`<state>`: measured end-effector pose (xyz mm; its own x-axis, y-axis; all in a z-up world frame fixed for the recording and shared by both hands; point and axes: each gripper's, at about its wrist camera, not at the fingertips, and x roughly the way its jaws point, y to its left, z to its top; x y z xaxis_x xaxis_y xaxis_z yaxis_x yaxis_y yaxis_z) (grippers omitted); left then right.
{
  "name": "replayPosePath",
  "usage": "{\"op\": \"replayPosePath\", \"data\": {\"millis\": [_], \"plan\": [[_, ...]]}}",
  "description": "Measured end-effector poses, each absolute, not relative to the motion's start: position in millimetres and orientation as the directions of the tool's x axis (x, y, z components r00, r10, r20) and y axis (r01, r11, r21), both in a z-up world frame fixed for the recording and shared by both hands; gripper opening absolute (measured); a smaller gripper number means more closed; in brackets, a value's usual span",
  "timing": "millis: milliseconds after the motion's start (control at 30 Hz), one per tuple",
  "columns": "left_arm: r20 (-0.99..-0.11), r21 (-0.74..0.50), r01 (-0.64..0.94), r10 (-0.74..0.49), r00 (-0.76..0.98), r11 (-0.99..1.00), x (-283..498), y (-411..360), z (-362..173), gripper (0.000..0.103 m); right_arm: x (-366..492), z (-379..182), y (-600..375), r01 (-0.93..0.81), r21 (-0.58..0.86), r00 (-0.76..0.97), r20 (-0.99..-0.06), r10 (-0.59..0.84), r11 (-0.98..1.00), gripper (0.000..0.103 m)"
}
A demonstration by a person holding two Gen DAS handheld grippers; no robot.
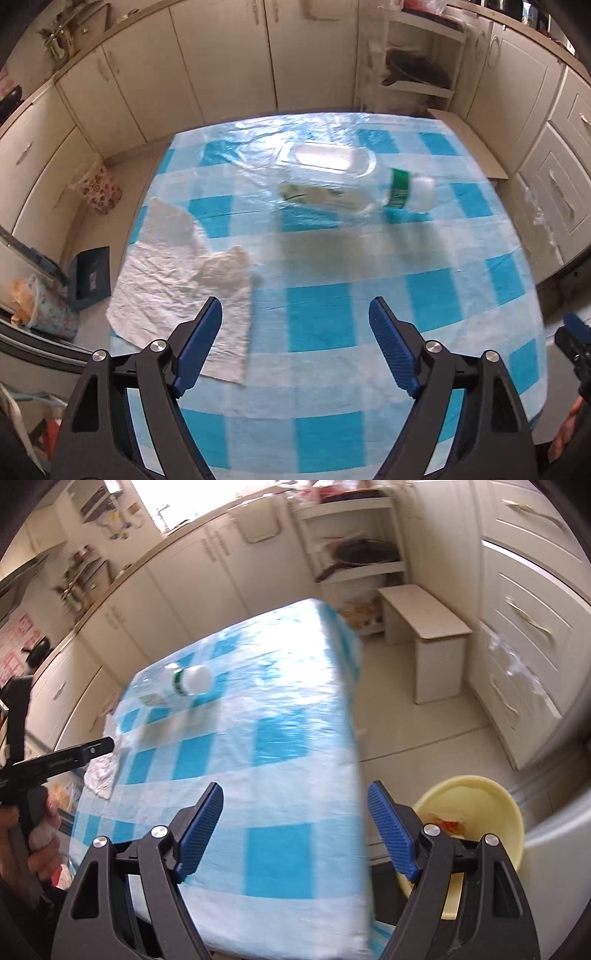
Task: Collect trash
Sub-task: 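Withdraw both open tools from above the yellow bin, then grasp the white paper sheet with the left gripper while the right gripper grasps the bottle cap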
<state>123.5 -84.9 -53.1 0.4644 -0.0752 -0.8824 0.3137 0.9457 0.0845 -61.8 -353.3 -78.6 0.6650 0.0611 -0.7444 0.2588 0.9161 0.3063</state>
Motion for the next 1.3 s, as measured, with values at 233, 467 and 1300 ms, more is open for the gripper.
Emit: {"op": "replayPosePath", "data": {"millis": [233,467,1300], "plan": [[-0.891,0.198,0.34,0.024,0.453,0.919,164,-21,-91,0.085,-14,-69,-300,0.137,0.276,0.661,-0.741,0.12,0.951,0.077],[-0.918,0.119,0.3,-0.01,0.397,0.947,200,16,-112,0.086,44,-52,-259,-0.019,0.146,0.676,-0.727,0.121,0.989,0.081],[-0.896,-0.049,0.568,-0.287,0.338,0.822,171,-50,-87,0.003,159,-101,-221,-0.264,-0.101,0.558,-0.827,0.067,0.959,0.067]]}}
